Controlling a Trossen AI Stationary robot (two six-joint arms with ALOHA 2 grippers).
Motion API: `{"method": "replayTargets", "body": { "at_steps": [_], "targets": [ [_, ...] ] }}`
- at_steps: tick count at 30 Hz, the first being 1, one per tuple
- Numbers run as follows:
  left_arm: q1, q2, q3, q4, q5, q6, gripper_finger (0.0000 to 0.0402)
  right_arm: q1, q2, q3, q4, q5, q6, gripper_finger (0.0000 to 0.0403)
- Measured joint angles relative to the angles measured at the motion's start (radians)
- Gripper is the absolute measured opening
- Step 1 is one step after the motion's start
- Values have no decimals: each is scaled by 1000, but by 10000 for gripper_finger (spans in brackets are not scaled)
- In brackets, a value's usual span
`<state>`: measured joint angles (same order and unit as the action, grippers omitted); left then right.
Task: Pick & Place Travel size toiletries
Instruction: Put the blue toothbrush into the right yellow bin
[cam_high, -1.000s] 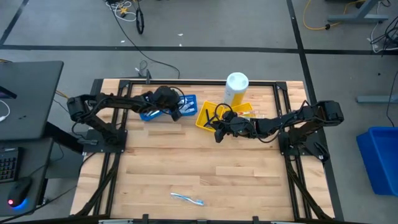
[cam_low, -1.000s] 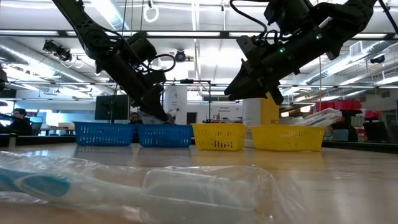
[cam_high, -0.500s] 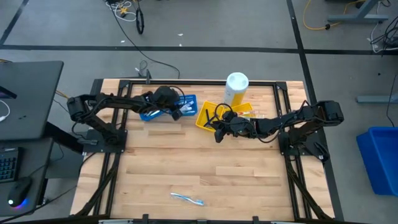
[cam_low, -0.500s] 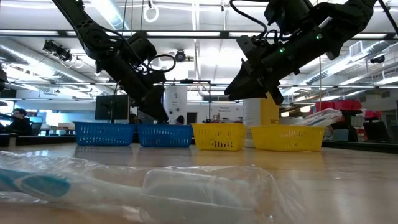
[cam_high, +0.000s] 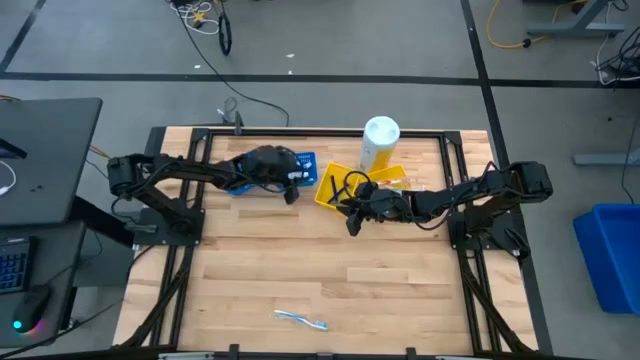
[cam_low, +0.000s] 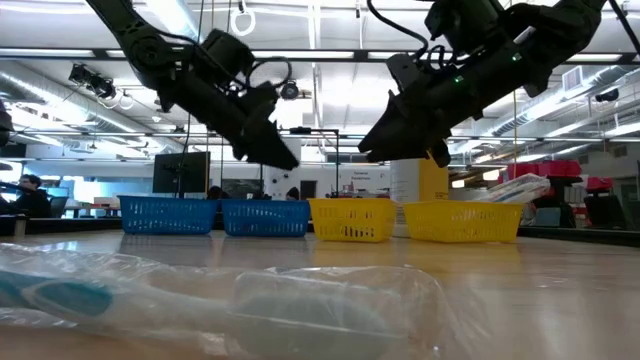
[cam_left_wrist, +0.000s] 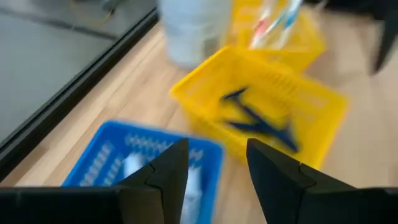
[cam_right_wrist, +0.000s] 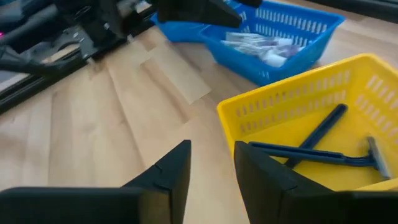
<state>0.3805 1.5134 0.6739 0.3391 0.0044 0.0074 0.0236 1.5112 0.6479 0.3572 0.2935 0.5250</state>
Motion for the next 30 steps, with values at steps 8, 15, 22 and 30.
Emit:
{"method": "replayTargets", "body": {
  "at_steps": [8,15,22,30],
  "targets": [
    [-136,-90,0,19,49,-47,169,32,0,0,-1,-9,-21,186],
    [-330,-122,0,23,239,-206,169,44,0,0,-1,-9,-18,216],
    [-622,-104,0,36,90,-218,169,44,0,0,-1,-9,-18,214],
    [-854,-88,0,20,-126,-413,169,45,0,0,1,-9,-18,191]
  ]
}}
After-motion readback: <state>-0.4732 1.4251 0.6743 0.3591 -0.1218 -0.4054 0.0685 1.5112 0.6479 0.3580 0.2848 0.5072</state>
